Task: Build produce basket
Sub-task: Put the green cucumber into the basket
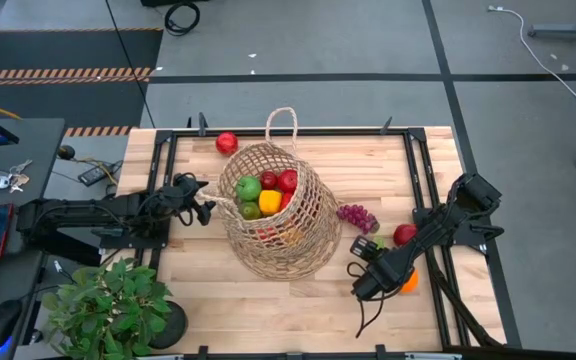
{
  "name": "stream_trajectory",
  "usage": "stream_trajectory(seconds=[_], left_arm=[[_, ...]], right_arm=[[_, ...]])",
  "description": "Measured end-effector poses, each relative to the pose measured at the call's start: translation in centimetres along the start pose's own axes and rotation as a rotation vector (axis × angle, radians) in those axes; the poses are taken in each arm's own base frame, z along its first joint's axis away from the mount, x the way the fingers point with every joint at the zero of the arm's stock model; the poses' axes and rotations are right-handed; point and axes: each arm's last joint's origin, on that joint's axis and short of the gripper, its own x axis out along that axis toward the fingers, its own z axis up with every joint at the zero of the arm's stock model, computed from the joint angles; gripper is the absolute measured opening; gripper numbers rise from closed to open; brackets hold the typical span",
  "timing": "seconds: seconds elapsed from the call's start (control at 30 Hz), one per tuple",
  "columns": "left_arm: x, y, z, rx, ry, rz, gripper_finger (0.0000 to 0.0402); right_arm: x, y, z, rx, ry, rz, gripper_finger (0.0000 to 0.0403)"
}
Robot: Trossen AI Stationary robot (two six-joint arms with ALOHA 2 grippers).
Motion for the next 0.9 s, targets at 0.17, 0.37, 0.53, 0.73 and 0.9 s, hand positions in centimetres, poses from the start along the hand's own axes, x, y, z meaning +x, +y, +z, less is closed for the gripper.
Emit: stream_trajectory(seconds=[0.17, 0.37, 0.53, 0.73, 0.9], left_arm=[[0.0, 0.0, 0.0, 0.000, 0.000, 0.000, 0.0357], [0.0, 0.0, 0.0, 0.001, 0.000, -0.001, 0.0357], [0.0, 0.0, 0.0, 0.000, 0.000, 0.000, 0.0357], [0.0, 0.0, 0.0, 0.000, 0.000, -0.001, 0.0357], [0.0, 0.0, 0.0, 0.000, 0.000, 0.000, 0.0357]], right_arm=[[0.0, 0.0, 0.0, 0.003, 0.001, 0.000, 0.0169], [0.0, 0.0, -0.2, -0.002, 0.026, -0.016, 0.0168], [-0.1, -0.3, -0.3, -0.002, 0.050, -0.093, 0.0168], [-1.2, -0.8, 0.5, 0.089, -0.016, -0.117, 0.0167], [-3.1, -1.5, 1.2, 0.095, -0.077, -0.143, 0.0167]])
